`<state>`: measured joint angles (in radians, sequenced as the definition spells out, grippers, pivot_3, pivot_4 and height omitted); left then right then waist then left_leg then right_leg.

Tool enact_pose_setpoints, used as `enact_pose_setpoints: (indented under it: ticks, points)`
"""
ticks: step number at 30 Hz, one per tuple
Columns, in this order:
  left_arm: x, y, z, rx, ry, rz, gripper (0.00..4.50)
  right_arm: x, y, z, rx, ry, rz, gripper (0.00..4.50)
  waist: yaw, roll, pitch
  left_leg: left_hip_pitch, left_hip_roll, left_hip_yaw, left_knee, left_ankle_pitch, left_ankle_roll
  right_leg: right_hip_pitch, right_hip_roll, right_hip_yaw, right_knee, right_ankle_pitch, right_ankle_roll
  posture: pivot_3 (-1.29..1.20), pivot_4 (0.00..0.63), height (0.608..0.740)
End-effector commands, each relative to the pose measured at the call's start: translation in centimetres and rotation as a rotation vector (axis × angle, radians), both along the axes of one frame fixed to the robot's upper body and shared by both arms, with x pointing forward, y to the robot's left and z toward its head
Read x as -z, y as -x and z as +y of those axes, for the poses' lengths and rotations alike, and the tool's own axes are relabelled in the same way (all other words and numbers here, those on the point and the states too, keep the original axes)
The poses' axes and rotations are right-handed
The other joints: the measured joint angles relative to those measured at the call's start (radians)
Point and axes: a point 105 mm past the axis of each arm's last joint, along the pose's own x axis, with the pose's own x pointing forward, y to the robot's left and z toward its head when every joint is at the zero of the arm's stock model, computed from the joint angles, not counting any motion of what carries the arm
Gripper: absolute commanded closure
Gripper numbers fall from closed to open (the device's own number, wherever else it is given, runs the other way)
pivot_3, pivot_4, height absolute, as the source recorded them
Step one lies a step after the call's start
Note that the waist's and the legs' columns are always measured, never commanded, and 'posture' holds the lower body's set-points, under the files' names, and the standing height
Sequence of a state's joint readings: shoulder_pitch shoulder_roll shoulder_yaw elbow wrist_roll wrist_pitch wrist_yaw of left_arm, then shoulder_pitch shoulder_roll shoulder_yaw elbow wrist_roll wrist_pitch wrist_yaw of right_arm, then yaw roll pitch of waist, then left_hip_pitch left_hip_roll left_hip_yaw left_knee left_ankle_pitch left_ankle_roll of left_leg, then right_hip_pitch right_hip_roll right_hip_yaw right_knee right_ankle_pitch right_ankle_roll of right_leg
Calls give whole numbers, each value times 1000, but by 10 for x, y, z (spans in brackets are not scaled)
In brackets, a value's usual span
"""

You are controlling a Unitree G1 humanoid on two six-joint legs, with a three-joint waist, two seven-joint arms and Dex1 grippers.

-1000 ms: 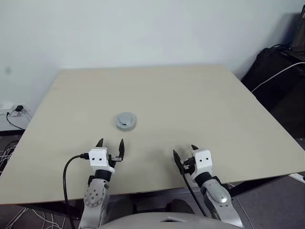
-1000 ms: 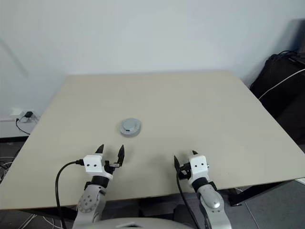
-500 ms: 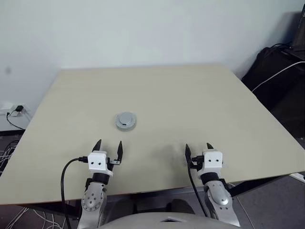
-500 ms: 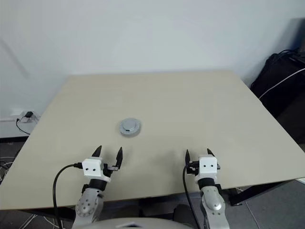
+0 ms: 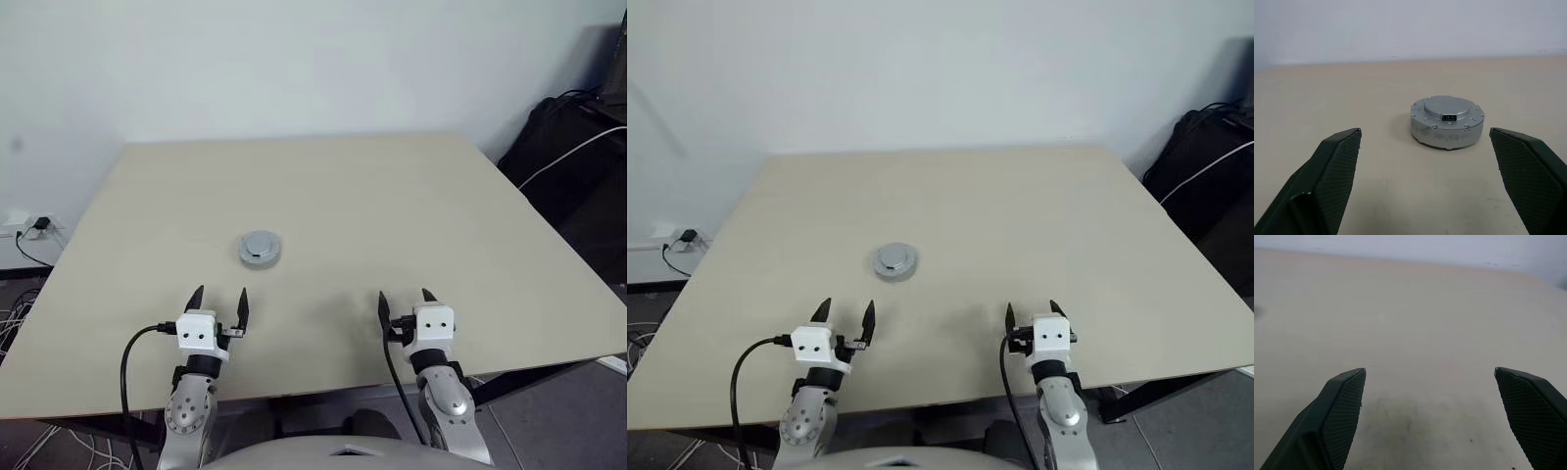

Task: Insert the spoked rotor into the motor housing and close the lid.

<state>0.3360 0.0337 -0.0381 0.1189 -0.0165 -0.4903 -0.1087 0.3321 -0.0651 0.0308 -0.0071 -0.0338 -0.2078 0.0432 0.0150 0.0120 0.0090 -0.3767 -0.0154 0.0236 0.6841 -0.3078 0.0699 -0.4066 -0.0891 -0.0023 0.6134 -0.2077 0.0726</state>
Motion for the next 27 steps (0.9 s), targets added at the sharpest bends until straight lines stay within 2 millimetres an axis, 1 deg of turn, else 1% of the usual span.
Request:
enact_pose_setpoints:
  ticks: [1, 27]
  points:
    - [-9, -5, 0, 7, -11, -48, 46, -5, -3, 1, 6, -1, -22, 0, 0, 1, 0, 0, 0, 0, 0, 0, 0, 0, 0, 0, 0, 0, 0, 0, 0, 740]
    - [-10, -9, -4, 31, -24, -48, 46, -2, 0, 4, 19, -21, -12, 0, -1, 2, -2, 1, 0, 0, 0, 0, 0, 1, 1, 0, 1, 0, 0, 0, 0, 740]
